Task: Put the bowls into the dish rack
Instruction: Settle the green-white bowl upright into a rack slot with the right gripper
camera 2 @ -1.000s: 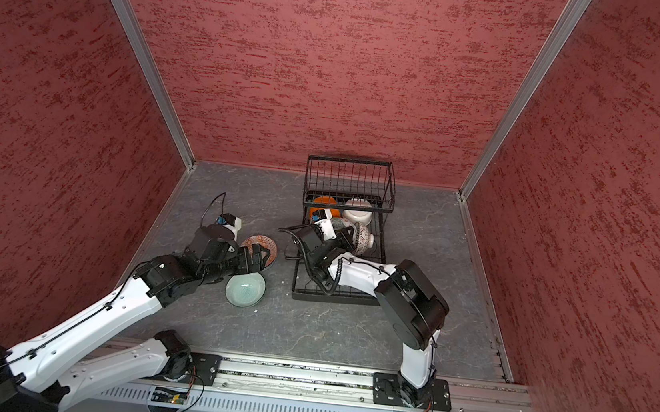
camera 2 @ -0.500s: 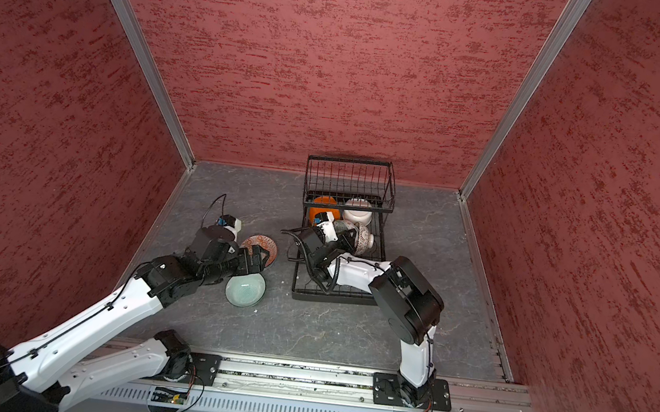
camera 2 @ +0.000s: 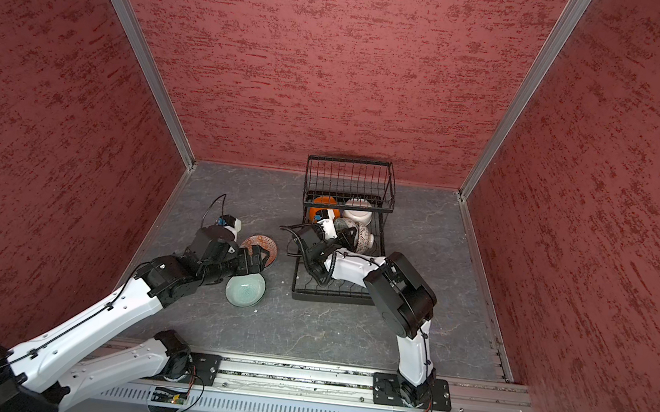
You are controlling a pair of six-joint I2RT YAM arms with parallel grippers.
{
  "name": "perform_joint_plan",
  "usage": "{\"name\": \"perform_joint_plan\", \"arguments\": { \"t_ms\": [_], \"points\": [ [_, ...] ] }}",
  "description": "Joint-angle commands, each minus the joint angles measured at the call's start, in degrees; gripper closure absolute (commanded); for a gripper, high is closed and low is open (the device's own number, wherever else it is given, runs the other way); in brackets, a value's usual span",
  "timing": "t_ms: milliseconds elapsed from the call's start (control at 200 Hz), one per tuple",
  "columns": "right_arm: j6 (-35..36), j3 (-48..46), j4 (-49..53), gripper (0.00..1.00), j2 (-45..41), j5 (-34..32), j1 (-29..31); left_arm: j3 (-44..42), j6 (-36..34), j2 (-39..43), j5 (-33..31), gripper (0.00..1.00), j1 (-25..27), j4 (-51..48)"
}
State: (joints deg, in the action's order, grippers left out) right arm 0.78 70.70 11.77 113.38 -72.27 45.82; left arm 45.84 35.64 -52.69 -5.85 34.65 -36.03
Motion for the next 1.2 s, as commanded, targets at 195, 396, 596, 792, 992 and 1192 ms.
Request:
{"name": "perform_joint_plan", "arguments": {
  "t_ms": [195,396,596,792,992,1192],
  "points": [
    [-10.4,4.4,11.6,1.00,2.7,0.3,0.1,-0.1,0.2,1.5,0.3,0.00,-0.4,-1.1],
    [-13.0,5.0,14.3,1.00,2.9,1.7,0.8,-0.4,0.3,1.5,0.2,0.00,-0.4,-1.1],
    [-15.4,8.3,19.0,1.00,5.4,1.6,1.5,-1.2,0.7,1.6,0.4,0.00,-0.4,-0.6],
    [-16.7,10.6,21.2,1.00,6.8,2.3,2.2,-1.3,0.6,1.6,0.2,0.00,-0.5,-0.8],
    [-18.1,13.6,24.4,0.97,8.2,2.6,2.8,-1.7,0.4,1.6,0.1,0.00,-0.6,-0.8],
    [-18.7,14.3,25.2,0.93,8.1,3.0,2.9,-2.1,0.6,1.7,0.2,0.00,-0.7,-0.6]
  ]
}}
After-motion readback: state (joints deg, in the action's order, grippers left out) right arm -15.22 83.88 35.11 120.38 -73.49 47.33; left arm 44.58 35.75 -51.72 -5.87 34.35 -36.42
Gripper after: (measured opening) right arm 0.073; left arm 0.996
